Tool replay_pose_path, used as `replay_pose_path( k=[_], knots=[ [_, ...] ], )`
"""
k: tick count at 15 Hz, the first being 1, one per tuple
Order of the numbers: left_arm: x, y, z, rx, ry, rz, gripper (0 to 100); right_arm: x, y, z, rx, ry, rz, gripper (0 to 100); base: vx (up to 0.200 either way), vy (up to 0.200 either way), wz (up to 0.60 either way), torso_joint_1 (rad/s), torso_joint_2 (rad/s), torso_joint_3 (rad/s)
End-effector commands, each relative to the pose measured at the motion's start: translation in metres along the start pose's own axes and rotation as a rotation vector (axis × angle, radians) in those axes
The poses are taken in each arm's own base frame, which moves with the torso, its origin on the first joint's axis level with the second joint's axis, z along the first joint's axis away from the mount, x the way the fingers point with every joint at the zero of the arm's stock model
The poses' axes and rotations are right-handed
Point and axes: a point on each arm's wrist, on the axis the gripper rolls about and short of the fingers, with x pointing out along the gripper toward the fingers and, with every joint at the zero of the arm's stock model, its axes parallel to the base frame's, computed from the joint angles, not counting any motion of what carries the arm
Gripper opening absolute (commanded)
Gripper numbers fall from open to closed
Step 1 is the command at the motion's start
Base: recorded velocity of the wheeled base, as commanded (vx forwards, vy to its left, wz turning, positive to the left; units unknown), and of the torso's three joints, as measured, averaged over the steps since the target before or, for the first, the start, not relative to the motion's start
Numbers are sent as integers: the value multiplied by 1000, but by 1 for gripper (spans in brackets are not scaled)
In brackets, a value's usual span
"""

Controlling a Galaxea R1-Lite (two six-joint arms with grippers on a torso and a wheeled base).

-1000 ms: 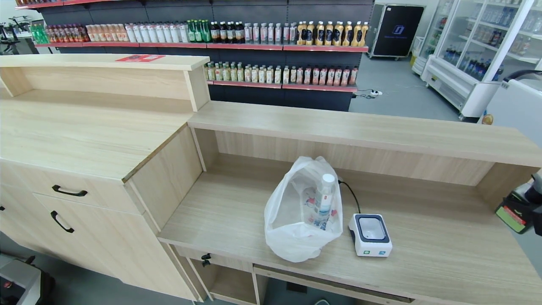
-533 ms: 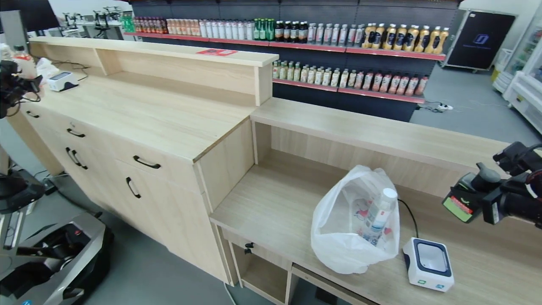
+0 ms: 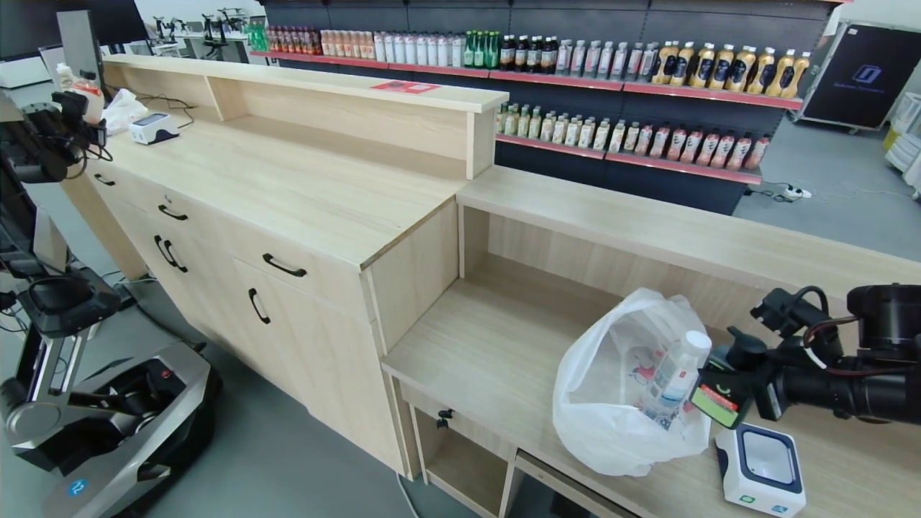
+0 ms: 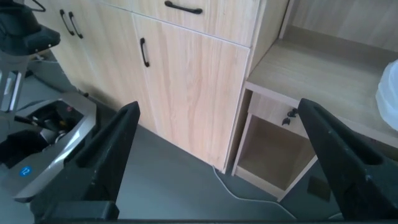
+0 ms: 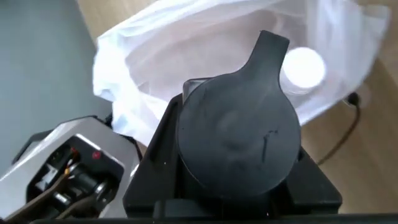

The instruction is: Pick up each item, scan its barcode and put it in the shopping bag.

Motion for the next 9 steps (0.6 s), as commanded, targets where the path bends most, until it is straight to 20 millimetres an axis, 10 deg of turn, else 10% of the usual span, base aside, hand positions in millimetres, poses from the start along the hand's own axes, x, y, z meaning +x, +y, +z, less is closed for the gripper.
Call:
replay_pose_path(
  k=[1, 9],
  knots=[
    [0, 0, 0, 0, -1, 1, 100, 24, 1, -17, 6, 42, 86, 0, 0, 0, 0, 0, 0, 0],
    [0, 0, 0, 0, -1, 1, 100, 78, 6, -38, -101, 36, 197, 0, 0, 0, 0, 0, 0, 0]
  ],
)
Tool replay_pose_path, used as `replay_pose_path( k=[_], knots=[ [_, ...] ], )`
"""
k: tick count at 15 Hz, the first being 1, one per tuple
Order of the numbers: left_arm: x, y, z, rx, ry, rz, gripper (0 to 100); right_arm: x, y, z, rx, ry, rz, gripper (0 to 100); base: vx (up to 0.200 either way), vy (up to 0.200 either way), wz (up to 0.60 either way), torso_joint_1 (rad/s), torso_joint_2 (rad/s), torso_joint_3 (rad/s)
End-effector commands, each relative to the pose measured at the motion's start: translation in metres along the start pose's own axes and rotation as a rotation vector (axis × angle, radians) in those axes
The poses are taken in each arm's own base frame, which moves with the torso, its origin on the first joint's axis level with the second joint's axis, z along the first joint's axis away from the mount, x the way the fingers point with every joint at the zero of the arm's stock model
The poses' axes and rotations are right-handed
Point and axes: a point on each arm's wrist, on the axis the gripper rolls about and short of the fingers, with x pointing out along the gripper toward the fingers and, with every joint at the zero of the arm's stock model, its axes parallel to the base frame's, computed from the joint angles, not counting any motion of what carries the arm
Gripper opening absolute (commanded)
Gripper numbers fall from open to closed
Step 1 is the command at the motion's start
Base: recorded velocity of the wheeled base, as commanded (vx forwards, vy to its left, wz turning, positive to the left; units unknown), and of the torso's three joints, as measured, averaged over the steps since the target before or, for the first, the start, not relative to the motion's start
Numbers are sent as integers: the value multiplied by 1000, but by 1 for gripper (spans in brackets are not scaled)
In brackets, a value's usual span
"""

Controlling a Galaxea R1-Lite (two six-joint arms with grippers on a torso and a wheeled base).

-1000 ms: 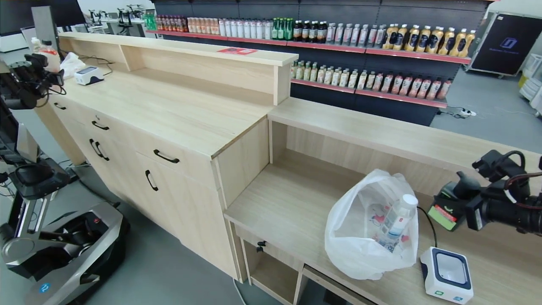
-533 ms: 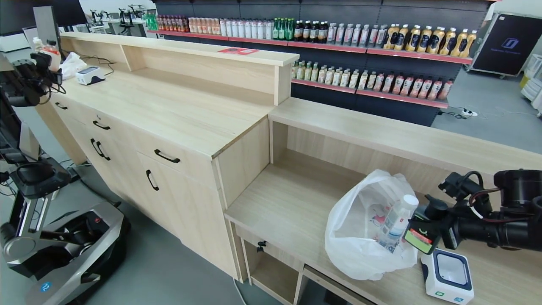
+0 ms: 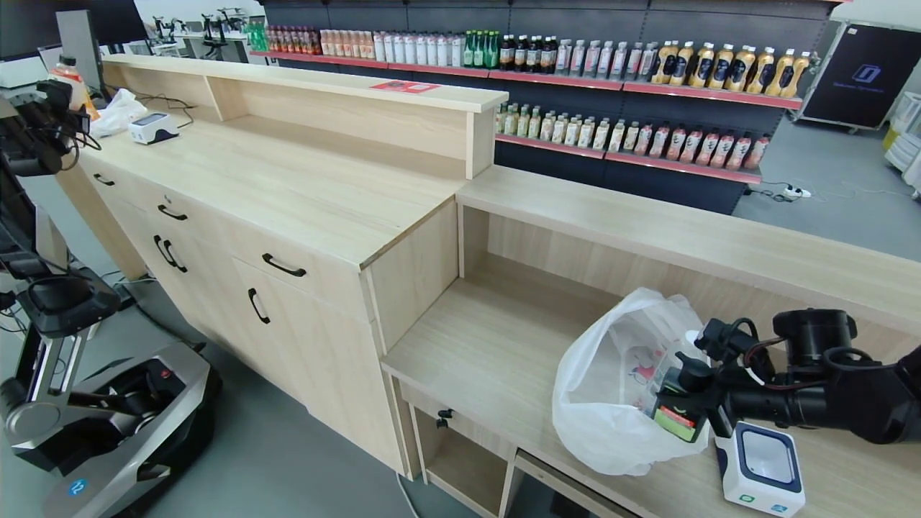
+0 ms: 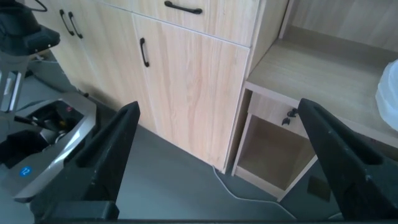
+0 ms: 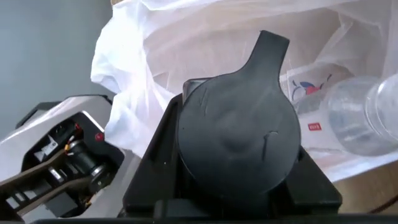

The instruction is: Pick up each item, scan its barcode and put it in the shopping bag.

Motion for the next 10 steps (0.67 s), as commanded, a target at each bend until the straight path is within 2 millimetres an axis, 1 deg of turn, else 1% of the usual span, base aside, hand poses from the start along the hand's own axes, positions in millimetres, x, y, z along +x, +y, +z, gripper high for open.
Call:
replay_pose_path(
  k=[1, 4, 5, 6, 10],
  knots=[
    [0, 0, 0, 0, 0, 1, 100, 23, 0, -12, 9, 19, 40, 0, 0, 0, 0, 0, 0, 0],
    [0, 0, 0, 0, 0, 1, 100, 42, -4, -20, -10, 3, 37, 0, 0, 0, 0, 0, 0, 0],
    [0, 0, 0, 0, 0, 1, 100, 45, -6, -21, -14, -2, 33, 0, 0, 0, 0, 0, 0, 0],
    [0, 0, 0, 0, 1, 1, 100, 54, -9, -23, -30, -22, 21, 0, 0, 0, 0, 0, 0, 0],
    [0, 0, 0, 0, 1, 1, 100, 72, -18, -33, -43, -40, 4, 0, 0, 0, 0, 0, 0, 0]
  ],
)
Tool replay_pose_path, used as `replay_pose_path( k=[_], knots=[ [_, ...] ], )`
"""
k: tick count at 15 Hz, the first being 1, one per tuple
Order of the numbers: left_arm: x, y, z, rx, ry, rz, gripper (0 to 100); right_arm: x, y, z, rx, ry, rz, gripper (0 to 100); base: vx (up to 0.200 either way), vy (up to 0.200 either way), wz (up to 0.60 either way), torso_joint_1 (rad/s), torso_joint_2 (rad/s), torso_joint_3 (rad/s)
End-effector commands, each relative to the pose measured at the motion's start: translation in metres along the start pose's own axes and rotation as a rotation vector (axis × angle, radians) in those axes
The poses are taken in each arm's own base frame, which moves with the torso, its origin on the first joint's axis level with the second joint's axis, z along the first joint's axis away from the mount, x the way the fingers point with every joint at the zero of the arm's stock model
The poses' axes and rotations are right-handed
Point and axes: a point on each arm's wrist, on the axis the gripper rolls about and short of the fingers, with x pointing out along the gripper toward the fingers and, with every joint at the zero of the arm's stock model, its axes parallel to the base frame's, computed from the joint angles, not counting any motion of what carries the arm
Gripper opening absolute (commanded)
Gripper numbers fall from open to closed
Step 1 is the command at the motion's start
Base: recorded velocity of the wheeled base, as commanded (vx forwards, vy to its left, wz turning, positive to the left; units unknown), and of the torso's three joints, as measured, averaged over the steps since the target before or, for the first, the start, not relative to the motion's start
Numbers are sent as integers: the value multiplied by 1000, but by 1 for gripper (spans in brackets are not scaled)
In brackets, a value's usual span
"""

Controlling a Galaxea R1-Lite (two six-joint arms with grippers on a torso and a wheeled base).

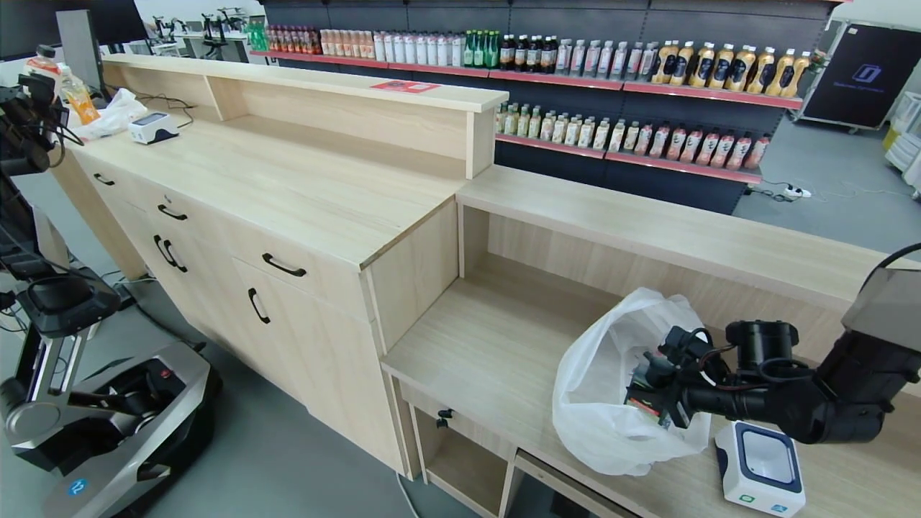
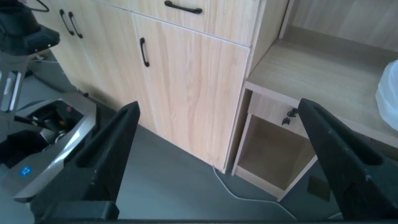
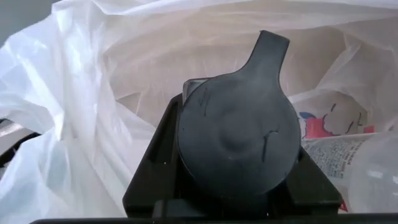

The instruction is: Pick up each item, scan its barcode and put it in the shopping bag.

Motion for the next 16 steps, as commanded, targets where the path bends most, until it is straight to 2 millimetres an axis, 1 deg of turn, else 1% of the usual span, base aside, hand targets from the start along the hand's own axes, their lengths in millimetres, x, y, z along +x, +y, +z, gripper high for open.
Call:
replay_pose_path(
  k=[1, 2, 3, 5, 6, 8, 11, 16],
  knots=[
    [0, 0, 0, 0, 1, 1, 100, 14, -2, -14, 12, 10, 8, 0, 0, 0, 0, 0, 0, 0],
    [0, 0, 0, 0, 1, 1, 100, 16, -2, -15, 12, 9, 9, 0, 0, 0, 0, 0, 0, 0],
    [0, 0, 0, 0, -1, 1, 100, 23, -4, -18, 16, 3, 9, 0, 0, 0, 0, 0, 0, 0],
    [0, 0, 0, 0, -1, 1, 100, 30, -8, -15, 33, -10, 7, 0, 0, 0, 0, 0, 0, 0],
    [0, 0, 0, 0, -1, 1, 100, 37, -8, -12, 42, -21, 12, 0, 0, 0, 0, 0, 0, 0],
    [0, 0, 0, 0, 1, 1, 100, 42, -5, -13, 41, -20, 24, 0, 0, 0, 0, 0, 0, 0],
    [0, 0, 0, 0, -1, 1, 100, 42, 1, -14, 43, -11, 42, 0, 0, 0, 0, 0, 0, 0],
    [0, 0, 0, 0, -1, 1, 100, 39, 2, -12, 44, -10, 41, 0, 0, 0, 0, 0, 0, 0]
  ],
)
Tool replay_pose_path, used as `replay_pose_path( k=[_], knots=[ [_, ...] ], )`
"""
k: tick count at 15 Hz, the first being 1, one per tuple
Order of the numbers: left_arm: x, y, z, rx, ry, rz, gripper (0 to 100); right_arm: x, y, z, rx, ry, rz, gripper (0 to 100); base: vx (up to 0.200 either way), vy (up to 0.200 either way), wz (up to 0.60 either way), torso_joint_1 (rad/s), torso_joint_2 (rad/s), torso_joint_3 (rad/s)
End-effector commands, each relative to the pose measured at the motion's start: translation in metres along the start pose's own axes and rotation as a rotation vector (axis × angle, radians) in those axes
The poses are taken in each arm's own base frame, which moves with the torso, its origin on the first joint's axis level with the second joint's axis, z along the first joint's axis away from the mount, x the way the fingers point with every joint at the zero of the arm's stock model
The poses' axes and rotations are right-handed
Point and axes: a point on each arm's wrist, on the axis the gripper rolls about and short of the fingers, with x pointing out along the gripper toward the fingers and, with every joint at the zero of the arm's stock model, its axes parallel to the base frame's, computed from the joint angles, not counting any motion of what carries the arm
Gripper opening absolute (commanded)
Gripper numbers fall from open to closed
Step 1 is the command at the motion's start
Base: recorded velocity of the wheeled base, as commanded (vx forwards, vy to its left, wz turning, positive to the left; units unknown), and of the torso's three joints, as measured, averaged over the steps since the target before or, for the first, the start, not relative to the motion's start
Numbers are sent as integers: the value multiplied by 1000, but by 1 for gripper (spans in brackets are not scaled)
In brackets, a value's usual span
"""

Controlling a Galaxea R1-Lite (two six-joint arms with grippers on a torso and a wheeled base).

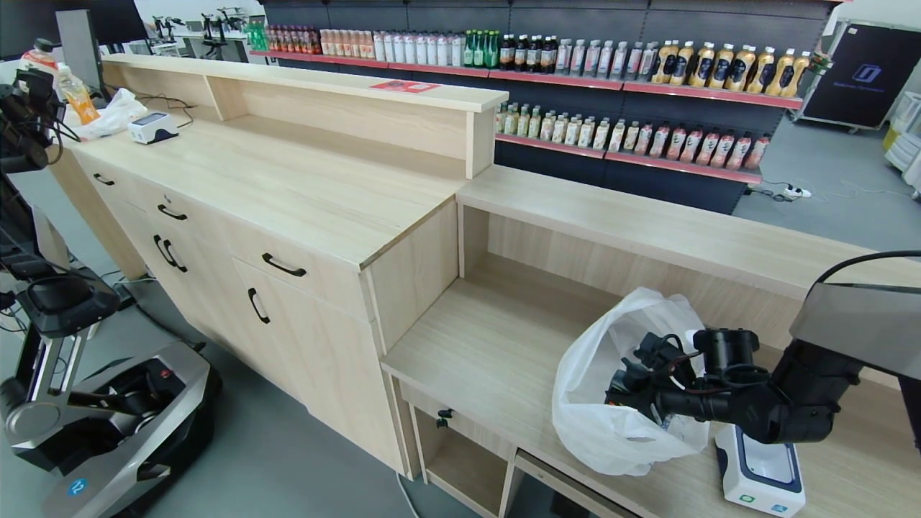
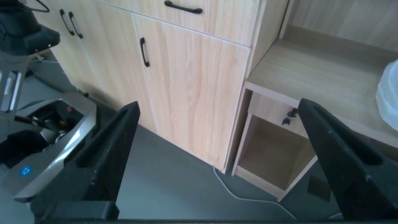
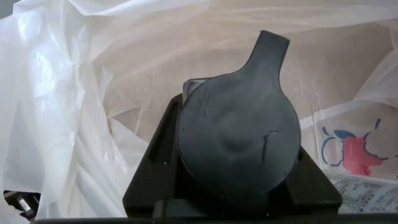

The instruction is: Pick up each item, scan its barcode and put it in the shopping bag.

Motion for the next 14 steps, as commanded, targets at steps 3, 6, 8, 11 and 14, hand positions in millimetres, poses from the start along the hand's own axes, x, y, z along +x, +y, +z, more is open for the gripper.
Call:
replay_pose_path(
  k=[3, 6, 8, 11, 14],
  knots=[
    [0, 0, 0, 0, 0, 0, 100, -7, 6, -3, 17, 16, 8, 0, 0, 0, 0, 0, 0, 0],
    [0, 0, 0, 0, 0, 0, 100, -11, 9, -5, 27, 26, 12, 100, 0, 0, 0, 0, 0, 0],
    [0, 0, 0, 0, 0, 0, 100, -13, 8, -4, 30, 25, 9, 100, 0, 0, 0, 0, 0, 0],
    [0, 0, 0, 0, 1, 0, 100, -21, 7, 6, 20, 8, -7, 100, 0, 0, 0, 0, 0, 0],
    [0, 0, 0, 0, 0, 0, 100, -45, 9, 34, 9, -40, -41, 100, 0, 0, 0, 0, 0, 0]
  ],
)
